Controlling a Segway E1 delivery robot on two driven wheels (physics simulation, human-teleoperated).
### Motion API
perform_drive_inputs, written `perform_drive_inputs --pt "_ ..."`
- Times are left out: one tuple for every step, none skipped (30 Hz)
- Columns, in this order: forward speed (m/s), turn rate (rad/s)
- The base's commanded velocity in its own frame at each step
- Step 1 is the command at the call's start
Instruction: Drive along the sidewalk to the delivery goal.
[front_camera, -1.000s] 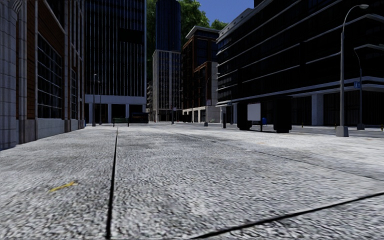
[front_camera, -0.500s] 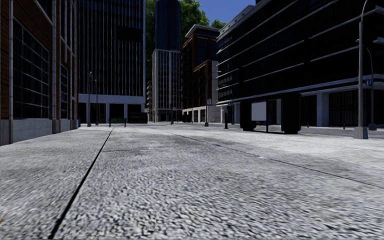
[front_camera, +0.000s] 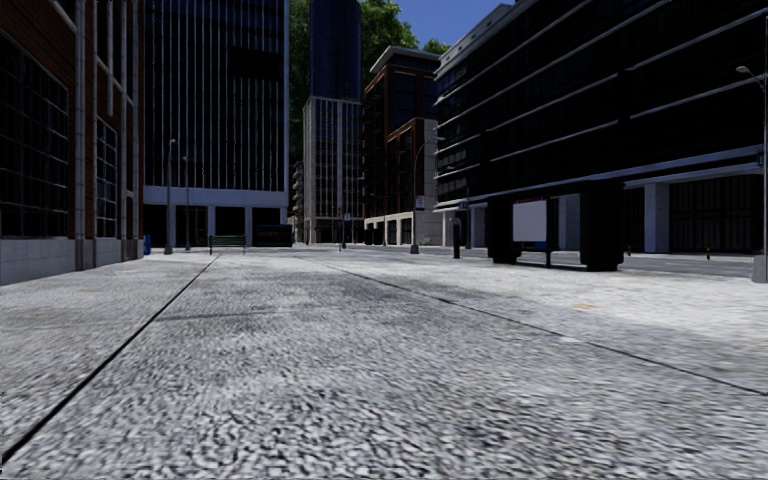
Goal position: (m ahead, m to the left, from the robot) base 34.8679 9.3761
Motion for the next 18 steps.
perform_drive_inputs --pt "2.00 0.00" --pt "2.00 0.00" --pt "2.00 0.00" --pt "2.00 0.00" --pt "2.00 0.00" --pt "2.00 0.00" --pt "2.00 0.00" --pt "2.00 0.00" --pt "2.00 0.00" --pt "2.00 0.00" --pt "2.00 0.00" --pt "2.00 0.00" --pt "2.00 0.00" --pt "2.00 0.00" --pt "2.00 0.00" --pt "2.00 0.00" --pt "2.00 0.00" --pt "2.00 0.00"
